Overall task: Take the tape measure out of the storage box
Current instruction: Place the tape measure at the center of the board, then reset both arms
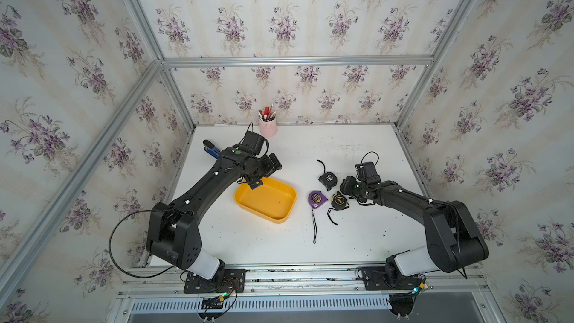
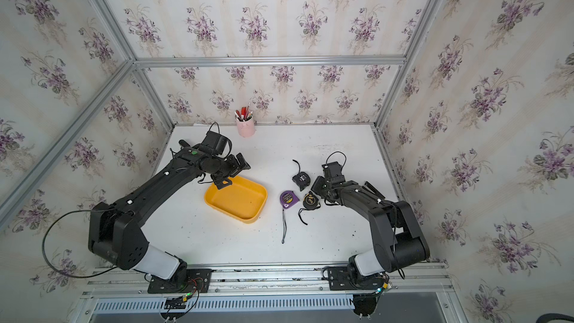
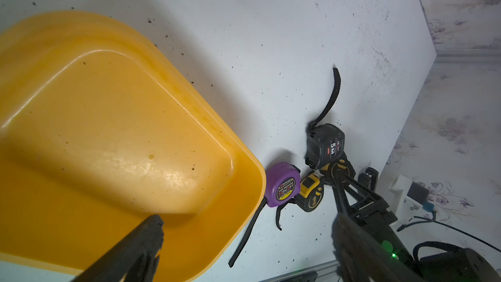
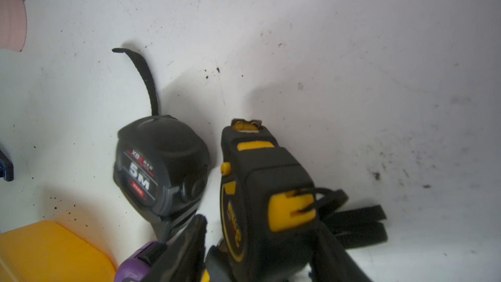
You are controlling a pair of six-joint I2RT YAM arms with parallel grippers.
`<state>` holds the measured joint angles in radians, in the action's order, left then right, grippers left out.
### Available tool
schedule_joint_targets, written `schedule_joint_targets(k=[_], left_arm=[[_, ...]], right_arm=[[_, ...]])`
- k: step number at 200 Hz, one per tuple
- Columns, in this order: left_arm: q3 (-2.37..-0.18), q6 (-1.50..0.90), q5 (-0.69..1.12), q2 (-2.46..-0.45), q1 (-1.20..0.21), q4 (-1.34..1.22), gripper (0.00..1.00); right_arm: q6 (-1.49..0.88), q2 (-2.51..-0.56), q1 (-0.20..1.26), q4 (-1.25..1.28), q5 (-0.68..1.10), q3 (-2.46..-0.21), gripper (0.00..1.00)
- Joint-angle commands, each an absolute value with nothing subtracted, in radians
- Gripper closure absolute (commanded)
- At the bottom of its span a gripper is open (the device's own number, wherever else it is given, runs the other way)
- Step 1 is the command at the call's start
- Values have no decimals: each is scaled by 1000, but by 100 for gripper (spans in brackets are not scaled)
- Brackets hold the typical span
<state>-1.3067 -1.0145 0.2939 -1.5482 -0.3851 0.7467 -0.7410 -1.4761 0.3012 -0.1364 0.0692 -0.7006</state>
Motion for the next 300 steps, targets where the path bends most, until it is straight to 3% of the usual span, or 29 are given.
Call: schedule_joint_targets(k=[1,52,65,111,136,154,193,221,246,282,300], left_arm=[[-1313,-979,258,-1552,-385,768,0],[-1318,-948,238,-1553,-381,776,0],[-1329,-914,213,-1549,-374,781,0],[-1332,-582,-47,-1474,-338,697,0],[-1223,-343,-275,-1407,-333,499,0],[-1093,-159,-345,-1358,-323,272,0],[-987,-102,-366,-1405,-211,140,0],[-828,-58,-317,-1395,-154,-95,0],[-745,-15,-335,-1448,-149,-254,0],[-753,26,-320,-1448,-124,-218,0],[-722,32,-292,-1438,-123,-238,0]], right_arm=[[-758,-1466,301,-149,71,-689,30],[-771,-1407,301,-204,32,-675,16],[-772,-1367,301,-249,2,-686,1],[-695,-1188,327,-313,-216,-772,0],[-527,-1193,325,-92,-424,-787,0],[-334,-1275,324,154,-556,-768,0],[-48,-1478,263,463,-457,-764,0],[-67,-1532,159,621,-349,-648,0],[-25,-1510,146,733,-312,-596,0],[-45,-1466,145,616,-283,-593,0],[-24,-1412,144,706,-303,-484,0]])
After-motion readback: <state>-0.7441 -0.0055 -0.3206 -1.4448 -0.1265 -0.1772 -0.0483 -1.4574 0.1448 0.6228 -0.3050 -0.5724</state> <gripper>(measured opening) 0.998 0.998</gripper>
